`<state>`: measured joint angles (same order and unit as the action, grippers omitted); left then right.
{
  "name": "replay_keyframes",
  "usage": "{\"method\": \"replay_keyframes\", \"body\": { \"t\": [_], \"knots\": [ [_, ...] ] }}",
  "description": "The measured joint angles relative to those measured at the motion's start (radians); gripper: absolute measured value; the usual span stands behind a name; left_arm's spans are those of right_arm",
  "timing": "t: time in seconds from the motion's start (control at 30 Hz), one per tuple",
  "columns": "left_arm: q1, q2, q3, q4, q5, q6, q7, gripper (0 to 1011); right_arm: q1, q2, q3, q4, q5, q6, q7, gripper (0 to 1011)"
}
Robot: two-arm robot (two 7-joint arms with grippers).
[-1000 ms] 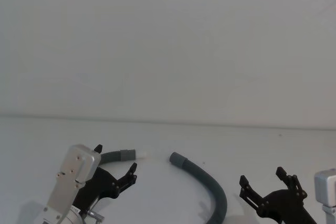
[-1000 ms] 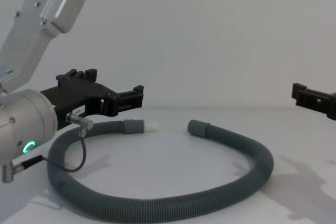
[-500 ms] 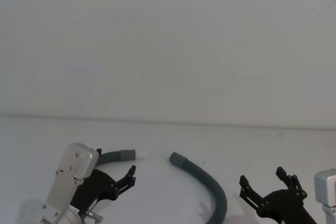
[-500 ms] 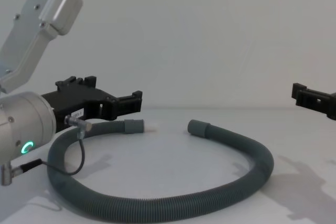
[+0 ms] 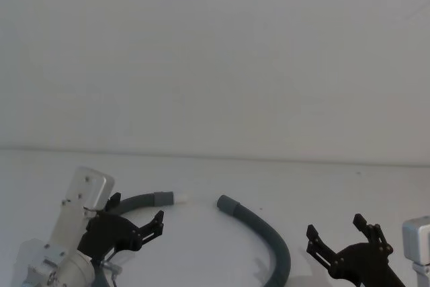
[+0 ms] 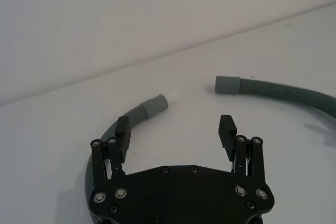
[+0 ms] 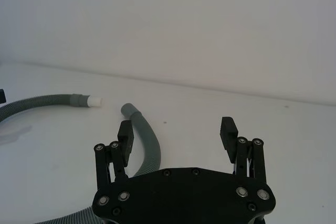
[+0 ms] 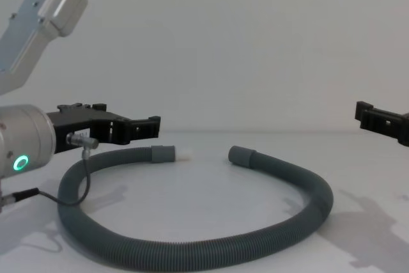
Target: Use both hands to pick up one end of the pipe from the table, align the ends, and insert them.
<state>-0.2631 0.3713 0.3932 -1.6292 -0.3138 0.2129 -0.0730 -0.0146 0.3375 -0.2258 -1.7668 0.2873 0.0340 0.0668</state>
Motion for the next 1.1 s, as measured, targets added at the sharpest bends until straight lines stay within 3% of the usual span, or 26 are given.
{"method": "replay_keyframes", "body": {
  "t": [0.83,1.1],
  "knots": [
    [-0.054,-0.021,-0.087,0.004,-0.075,0.201,-0.005,1001,0.000,0.000,0.000,0.000,0.000,0.000,0.000,1007],
    [-0.056,-0.032,-0.113,0.021,-0.089,0.230,0.004,1002,0.000,0.000,0.000,0.000,0.000,0.000,0.000,1006]
  ]
}}
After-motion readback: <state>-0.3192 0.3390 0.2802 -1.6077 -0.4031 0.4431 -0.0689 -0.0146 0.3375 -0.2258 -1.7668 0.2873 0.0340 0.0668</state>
